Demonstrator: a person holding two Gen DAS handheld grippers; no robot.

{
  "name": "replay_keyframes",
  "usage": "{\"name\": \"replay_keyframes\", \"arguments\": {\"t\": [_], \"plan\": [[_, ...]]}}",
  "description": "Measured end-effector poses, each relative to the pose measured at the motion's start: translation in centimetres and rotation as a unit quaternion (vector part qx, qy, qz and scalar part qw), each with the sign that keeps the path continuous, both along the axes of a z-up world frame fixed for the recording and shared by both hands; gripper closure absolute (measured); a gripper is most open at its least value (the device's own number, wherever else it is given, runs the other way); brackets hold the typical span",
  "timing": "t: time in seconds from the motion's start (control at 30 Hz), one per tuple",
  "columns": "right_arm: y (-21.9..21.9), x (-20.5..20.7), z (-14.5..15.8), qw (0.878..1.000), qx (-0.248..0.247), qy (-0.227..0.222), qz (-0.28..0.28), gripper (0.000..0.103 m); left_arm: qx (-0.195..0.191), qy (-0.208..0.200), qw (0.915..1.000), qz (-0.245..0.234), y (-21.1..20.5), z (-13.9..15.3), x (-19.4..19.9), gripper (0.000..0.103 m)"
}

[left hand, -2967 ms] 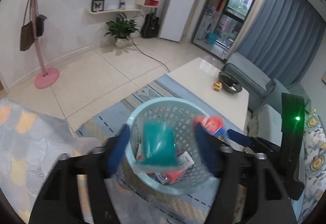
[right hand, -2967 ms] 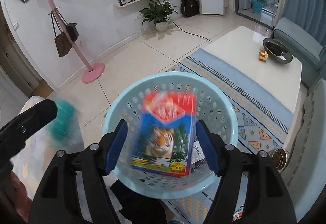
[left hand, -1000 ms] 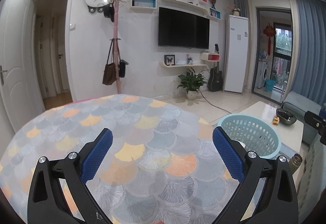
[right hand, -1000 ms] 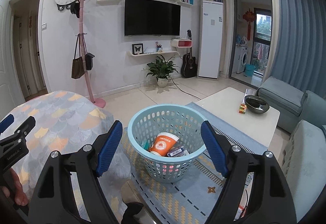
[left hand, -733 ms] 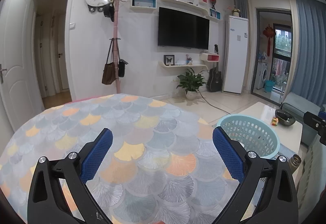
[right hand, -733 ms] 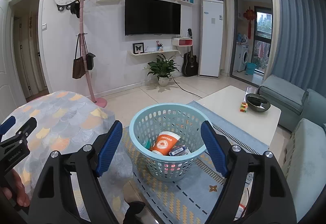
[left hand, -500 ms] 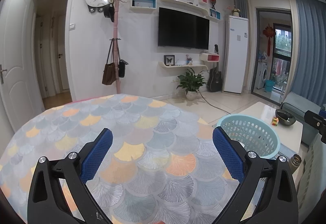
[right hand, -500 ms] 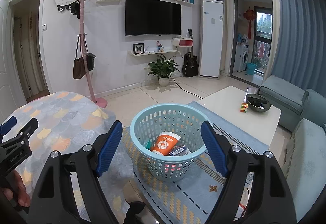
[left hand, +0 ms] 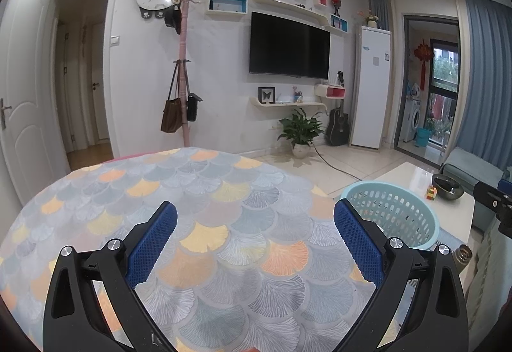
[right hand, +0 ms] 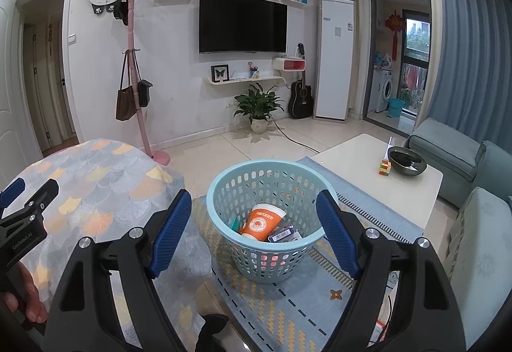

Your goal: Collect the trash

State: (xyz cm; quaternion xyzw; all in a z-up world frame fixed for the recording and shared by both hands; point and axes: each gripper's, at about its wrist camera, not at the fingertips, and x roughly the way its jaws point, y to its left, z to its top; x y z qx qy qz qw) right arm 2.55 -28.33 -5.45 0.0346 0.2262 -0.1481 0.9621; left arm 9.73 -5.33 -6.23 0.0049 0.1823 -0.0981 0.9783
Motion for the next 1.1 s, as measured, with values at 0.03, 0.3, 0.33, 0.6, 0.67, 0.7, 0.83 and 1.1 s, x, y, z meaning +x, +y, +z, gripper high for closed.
{"name": "replay_keyframes", "arguments": {"t": [0.03, 0.3, 0.33, 0.6, 0.67, 0.7, 0.83, 1.1], "plan": [[0.0, 0.0, 0.0, 1.0, 0.001, 0.0, 0.001, 0.026, 0.0, 0.001, 1.0, 0.0, 0.0, 0.0, 0.0, 0.008], [-0.1, 0.3, -0.2, 1.0, 0.002, 0.005, 0.002, 0.026, -0.001, 0.0, 1.0, 0.0, -0.1, 0.1, -0.1, 0.008], [-0.1, 0.3, -0.2, 1.0, 0.002, 0.005, 0.001, 0.026, -0.001, -0.001, 1.0, 0.0, -0.1, 0.1, -0.2, 0.008], [-0.1, 0.3, -0.4, 1.0, 0.004, 0.007, 0.003, 0.026, -0.002, 0.0, 1.0, -0.001, -0.3, 0.2, -0.4, 0.008], [-0.1, 0.3, -0.4, 1.0, 0.004, 0.007, 0.005, 0.026, -0.002, 0.0, 1.0, -0.001, -0.3, 0.2, -0.5, 0.008], [-0.1, 0.3, -0.5, 1.0, 0.004, 0.008, 0.005, 0.026, -0.002, 0.0, 1.0, 0.0, -0.3, 0.2, -0.5, 0.008], [0.0, 0.5, -0.9, 1.0, 0.003, 0.01, 0.007, 0.026, -0.001, 0.001, 1.0, -0.001, -0.4, 0.2, -0.5, 0.008], [-0.1, 0.6, -1.0, 1.0, 0.006, 0.012, 0.007, 0.026, 0.003, -0.001, 1.0, 0.001, -0.5, 0.4, -0.9, 0.008]]}}
